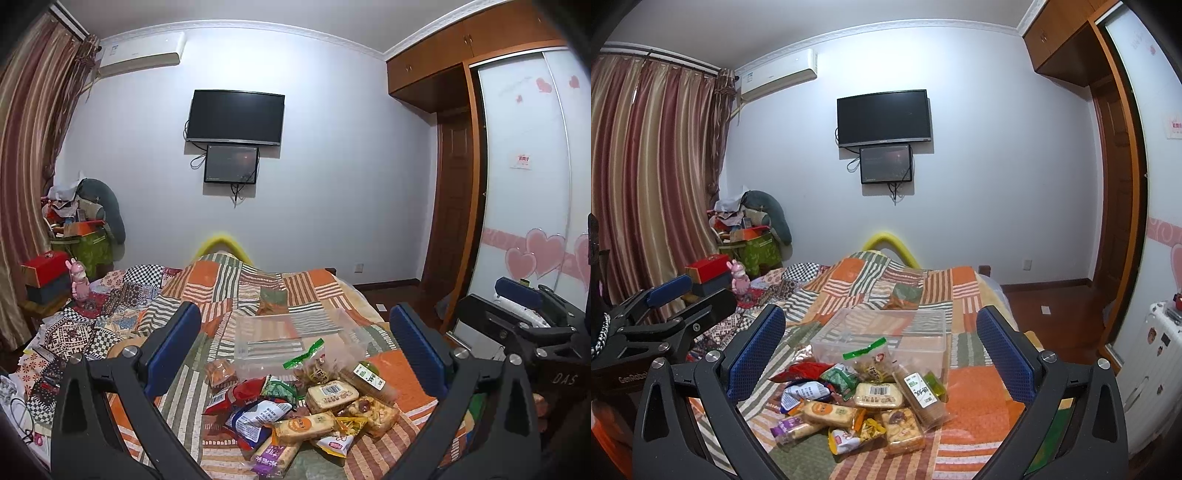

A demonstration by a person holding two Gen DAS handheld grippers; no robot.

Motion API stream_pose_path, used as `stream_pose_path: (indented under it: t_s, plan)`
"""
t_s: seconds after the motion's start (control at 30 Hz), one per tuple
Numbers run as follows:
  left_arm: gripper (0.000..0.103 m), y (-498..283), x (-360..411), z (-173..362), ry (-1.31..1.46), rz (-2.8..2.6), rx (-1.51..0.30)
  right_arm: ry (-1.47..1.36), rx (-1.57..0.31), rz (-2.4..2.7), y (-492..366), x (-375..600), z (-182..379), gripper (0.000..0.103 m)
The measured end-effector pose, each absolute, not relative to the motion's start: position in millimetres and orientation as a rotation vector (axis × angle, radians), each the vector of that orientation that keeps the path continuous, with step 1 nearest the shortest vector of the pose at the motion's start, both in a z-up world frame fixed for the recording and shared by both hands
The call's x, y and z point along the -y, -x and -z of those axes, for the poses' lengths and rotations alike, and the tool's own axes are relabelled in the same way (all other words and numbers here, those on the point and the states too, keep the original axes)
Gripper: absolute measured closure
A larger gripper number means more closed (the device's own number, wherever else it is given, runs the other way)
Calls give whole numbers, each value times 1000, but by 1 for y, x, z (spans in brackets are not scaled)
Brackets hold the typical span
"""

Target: Organize snacks

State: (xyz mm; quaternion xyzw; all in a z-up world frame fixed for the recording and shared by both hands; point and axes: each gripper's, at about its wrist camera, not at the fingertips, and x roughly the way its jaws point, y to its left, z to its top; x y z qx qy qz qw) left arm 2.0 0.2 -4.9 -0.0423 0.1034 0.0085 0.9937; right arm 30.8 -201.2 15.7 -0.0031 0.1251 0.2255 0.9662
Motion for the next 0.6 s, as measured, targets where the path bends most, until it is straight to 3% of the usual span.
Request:
stream_pose_path:
  t_s: [0.6]
  plan:
    - [0, -3, 2, 6, 83, -13, -209, 9, -241, -458, -29, 200, -18, 0]
